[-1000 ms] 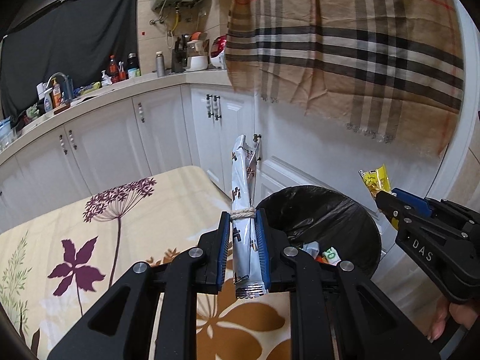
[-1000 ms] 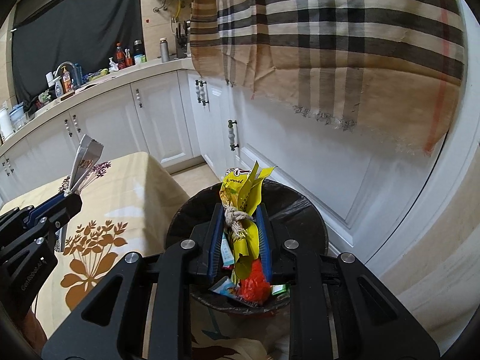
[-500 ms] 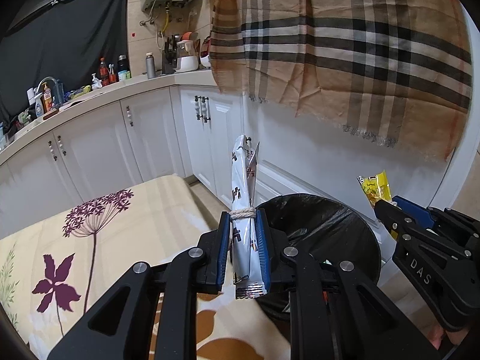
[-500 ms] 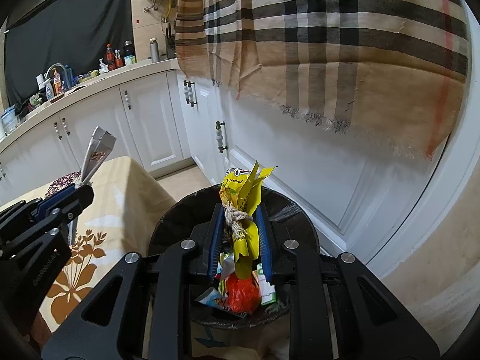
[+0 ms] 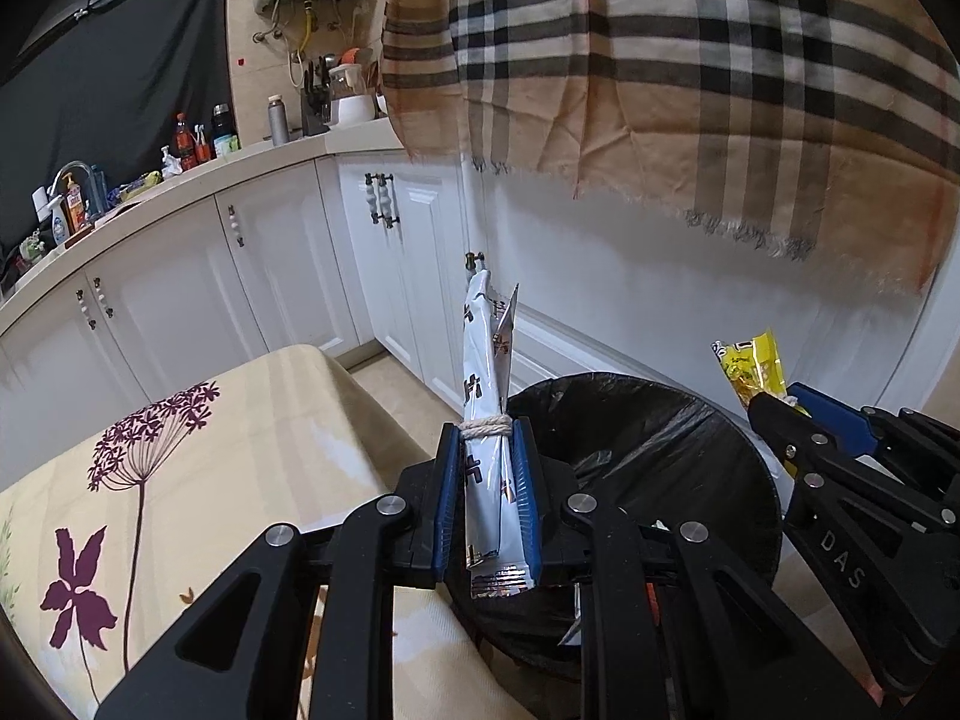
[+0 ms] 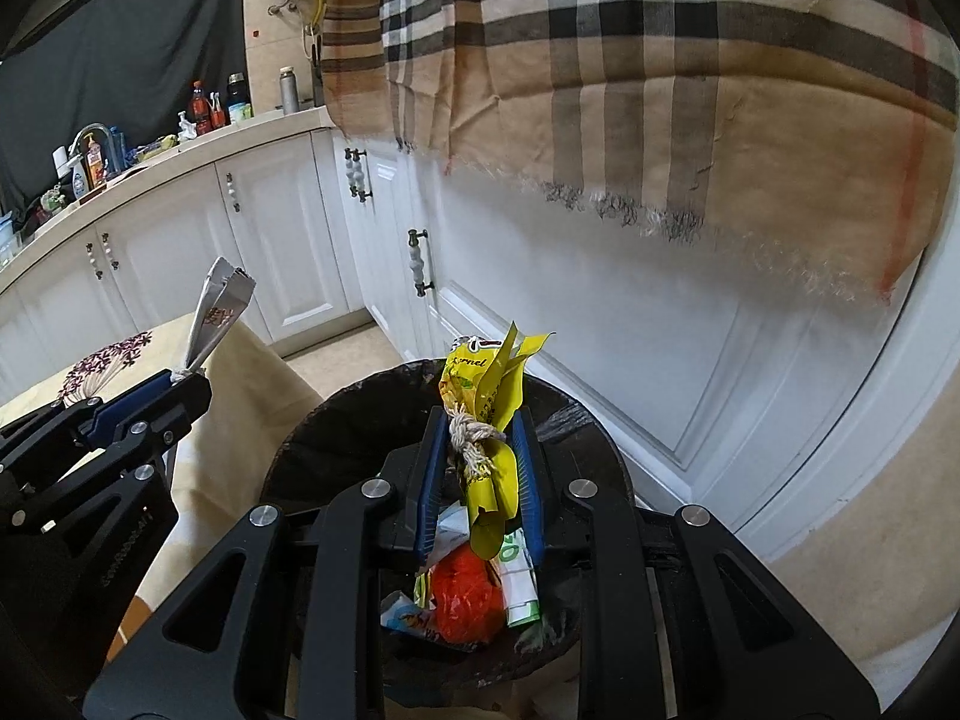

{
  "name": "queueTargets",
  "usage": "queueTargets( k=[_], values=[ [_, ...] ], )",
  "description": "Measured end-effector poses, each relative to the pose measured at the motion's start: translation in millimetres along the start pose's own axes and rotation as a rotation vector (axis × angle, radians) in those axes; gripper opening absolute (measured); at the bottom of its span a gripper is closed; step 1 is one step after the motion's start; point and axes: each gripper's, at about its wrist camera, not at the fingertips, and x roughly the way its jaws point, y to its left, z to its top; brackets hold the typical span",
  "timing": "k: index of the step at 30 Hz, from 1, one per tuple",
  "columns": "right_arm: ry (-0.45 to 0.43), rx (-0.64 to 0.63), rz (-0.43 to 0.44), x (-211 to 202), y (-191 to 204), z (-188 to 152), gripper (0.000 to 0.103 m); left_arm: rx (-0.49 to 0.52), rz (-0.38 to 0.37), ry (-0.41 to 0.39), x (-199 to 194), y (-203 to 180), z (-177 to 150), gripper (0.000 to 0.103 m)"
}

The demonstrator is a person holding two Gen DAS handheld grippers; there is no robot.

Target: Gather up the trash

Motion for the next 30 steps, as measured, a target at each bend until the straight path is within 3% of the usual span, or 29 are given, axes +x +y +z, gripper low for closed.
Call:
queueTargets(
  k=[9, 12, 18, 26, 30],
  values=[
    [0.014, 0.011, -0.023, 21, -5, 0, 0.023, 0.022, -0.009, 0.049, 21, -8, 3, 0.022],
    [0.020, 0.018, -0.034, 27, -7, -1, 0.031, 0.014, -0.007, 0.053, 22, -6, 4, 0.037],
    [0.020, 0.015, -0.042, 27, -6, -4, 0.033, -0.004, -0.005, 0.045, 20, -3, 5, 0.046],
    [-0.003, 0.013, -0.069, 13, -3, -4, 0.061, -0.013, 0.011, 0.028, 9, 2, 4, 0.055],
    [-0.019, 0.012, -0.072, 3, 1, -4, 0.068, -0.028, 0.020, 0.011, -3, 11, 0, 0.060]
  ],
)
